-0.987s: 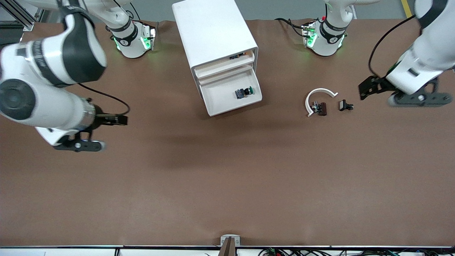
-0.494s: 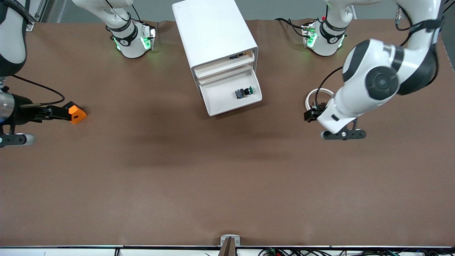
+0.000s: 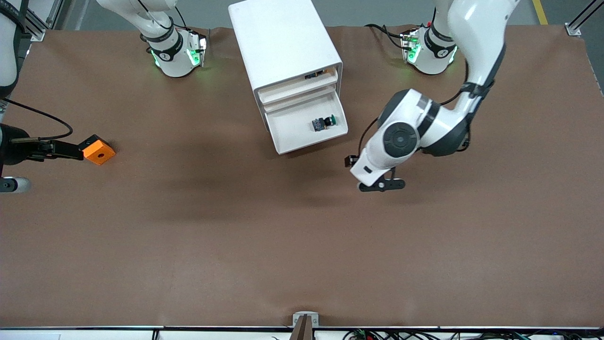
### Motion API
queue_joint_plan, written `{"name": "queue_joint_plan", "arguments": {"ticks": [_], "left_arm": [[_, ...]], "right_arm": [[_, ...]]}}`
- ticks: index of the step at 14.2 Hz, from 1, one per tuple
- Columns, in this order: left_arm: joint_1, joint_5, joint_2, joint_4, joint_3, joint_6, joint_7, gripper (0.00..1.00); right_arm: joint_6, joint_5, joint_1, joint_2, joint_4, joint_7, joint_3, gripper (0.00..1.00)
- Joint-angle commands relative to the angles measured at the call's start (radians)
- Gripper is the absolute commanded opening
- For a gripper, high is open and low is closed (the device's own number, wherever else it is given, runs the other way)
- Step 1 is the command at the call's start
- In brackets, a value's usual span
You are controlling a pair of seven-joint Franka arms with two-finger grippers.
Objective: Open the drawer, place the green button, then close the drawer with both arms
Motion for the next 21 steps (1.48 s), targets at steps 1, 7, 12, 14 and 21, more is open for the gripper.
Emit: {"name": "queue_joint_plan", "arguments": {"ticks": [1,7,12,14,21], "left_arm": [[-0.02,-0.001,0.051,0.016,0.0,0.011,-0.024,1.0],[-0.109,-0.029,0.125,0.021,-0.001,0.048,-0.096,1.0],[-0.16,-0.07,0.14,0.016,-0.001,0.086,-0.148,1.0],[-0.183,-0.115,0.14,0.013,-0.001,0.097,-0.148,1.0],[-0.258,-0.208,0.14,0.006,-0.001,0.111,-0.176,1.0]], "right_arm": [[0.002,-0.013,-0.042,-0.024,-0.011,0.0,0.018,1.0],[0.032,0.004,-0.057,-0.066,0.009,-0.006,0.03,1.0],[0.037,0.004,-0.045,-0.187,-0.046,-0.011,0.027,1.0],[0.049,0.004,-0.05,-0.243,-0.13,-0.009,0.025,1.0],[0.051,0.008,-0.012,-0.348,-0.218,-0.009,0.025,1.0]]}}
